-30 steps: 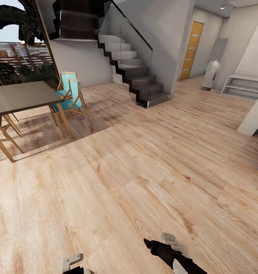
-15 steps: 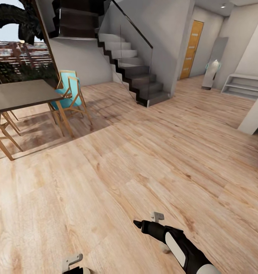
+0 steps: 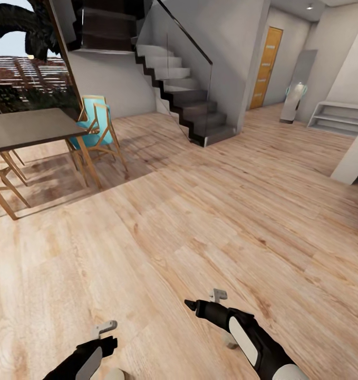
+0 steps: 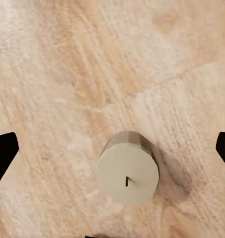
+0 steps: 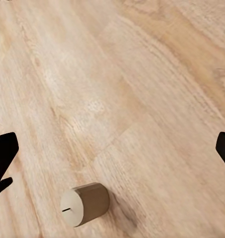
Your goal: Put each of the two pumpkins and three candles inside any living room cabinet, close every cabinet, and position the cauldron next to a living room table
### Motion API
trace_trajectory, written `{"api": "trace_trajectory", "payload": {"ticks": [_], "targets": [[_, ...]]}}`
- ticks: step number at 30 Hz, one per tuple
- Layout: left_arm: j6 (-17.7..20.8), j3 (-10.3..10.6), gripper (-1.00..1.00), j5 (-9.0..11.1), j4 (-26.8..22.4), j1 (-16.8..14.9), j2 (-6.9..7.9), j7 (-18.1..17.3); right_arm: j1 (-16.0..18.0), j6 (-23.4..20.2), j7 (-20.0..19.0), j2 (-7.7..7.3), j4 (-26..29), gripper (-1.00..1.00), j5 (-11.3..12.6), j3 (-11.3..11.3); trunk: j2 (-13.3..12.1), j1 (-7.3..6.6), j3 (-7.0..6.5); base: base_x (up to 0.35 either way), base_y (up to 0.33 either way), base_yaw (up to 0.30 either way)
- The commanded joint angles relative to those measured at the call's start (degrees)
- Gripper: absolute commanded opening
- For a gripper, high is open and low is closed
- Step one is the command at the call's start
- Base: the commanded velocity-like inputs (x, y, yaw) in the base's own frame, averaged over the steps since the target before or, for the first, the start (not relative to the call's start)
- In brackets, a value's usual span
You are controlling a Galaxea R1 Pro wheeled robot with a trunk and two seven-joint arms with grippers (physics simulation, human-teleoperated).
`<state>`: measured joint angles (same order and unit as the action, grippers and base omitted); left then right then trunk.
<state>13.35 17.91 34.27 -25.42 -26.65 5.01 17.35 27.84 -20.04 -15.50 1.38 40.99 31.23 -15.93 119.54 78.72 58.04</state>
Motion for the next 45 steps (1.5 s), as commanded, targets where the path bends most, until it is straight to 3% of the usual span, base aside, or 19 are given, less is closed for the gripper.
{"api": "trace_trajectory", "payload": {"ticks": [1, 13, 20, 45], "targets": [[0.3, 0.6, 1.00, 0.6, 0.0, -0.2, 0.05, 0.3, 0.0, -0.3, 0.0, -0.06, 0.0, 1.00, 0.4, 0.1, 0.4, 0.22, 0.23, 0.000, 0.000, 0.000], [-0.2, 0.9, 1.00, 0.4, 1.1, -0.3, -0.05, -0.2, 0.0, -2.6, -1.1, -0.04, 1.8, 1.00, 0.9, 0.1, 5.2, 2.85, 2.39, 0.000, 0.000, 0.000], [-0.3, 1.0, 1.00, 0.3, 1.2, -0.3, -0.29, -0.3, 0.0, -9.3, -7.4, 0.09, 8.1, 1.00, 1.1, 0.2, 8.1, 4.39, 3.64, 0.000, 0.000, 0.000], [-0.3, 1.0, 1.00, 0.4, 1.2, -0.3, -0.34, -0.3, 0.0, -10.3, -8.1, 0.17, 8.6, 1.00, 1.2, 0.2, 18.1, 9.88, 8.13, 0.000, 0.000, 0.000]]}}
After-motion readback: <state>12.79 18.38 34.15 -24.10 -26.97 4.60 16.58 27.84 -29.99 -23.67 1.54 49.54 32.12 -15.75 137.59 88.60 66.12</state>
